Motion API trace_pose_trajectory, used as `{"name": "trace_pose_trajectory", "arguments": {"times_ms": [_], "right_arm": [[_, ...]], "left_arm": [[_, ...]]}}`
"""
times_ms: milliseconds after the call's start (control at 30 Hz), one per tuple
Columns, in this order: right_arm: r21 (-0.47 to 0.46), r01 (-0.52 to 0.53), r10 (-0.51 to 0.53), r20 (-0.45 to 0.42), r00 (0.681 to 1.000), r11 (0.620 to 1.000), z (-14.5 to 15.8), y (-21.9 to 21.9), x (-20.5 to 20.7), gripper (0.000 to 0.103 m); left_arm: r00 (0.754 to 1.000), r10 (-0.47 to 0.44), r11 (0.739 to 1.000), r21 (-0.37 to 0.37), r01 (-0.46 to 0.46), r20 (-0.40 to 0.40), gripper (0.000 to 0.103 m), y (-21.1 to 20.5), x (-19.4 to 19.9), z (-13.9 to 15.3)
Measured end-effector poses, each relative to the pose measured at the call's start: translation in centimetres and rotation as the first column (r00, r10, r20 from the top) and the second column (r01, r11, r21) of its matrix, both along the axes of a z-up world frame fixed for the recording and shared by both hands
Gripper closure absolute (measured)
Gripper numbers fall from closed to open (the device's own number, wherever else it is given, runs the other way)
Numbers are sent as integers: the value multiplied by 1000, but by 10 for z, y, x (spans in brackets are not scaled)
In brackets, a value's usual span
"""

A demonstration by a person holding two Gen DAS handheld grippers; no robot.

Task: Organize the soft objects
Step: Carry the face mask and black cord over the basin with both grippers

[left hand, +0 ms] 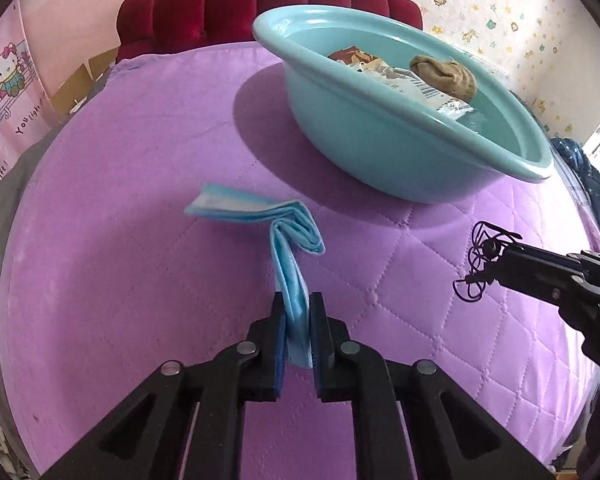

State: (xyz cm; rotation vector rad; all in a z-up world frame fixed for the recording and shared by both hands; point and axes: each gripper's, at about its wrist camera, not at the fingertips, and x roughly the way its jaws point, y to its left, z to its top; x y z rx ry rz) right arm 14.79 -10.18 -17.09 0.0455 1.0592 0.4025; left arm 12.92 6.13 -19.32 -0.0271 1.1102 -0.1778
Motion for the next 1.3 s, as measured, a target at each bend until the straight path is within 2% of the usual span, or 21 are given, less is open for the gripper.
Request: {"name": "trace_pose_trajectory", "arguments": {"times_ms": [133,633,1000,1300], "right_arm": [[1,9,-9,4,1000,1000,4,-2,-5,94],[-12,30,-29,26,999,999,28,-4,-28,94],[-28,51,-49,58,997,998,64,-11,-38,93],[-34,69,-65,90,994,997,95,-20,-30,93]], "left_arm": [[1000,-3,999,-35,3,7,92,3,-8,7],[996,-63,994,-90,68,59,92,-15,-40,51],[985,-127,983,-120,141,115,92,-27,-52,89],[977,-150,975,-142,171,149,92,-32,-43,118]]}}
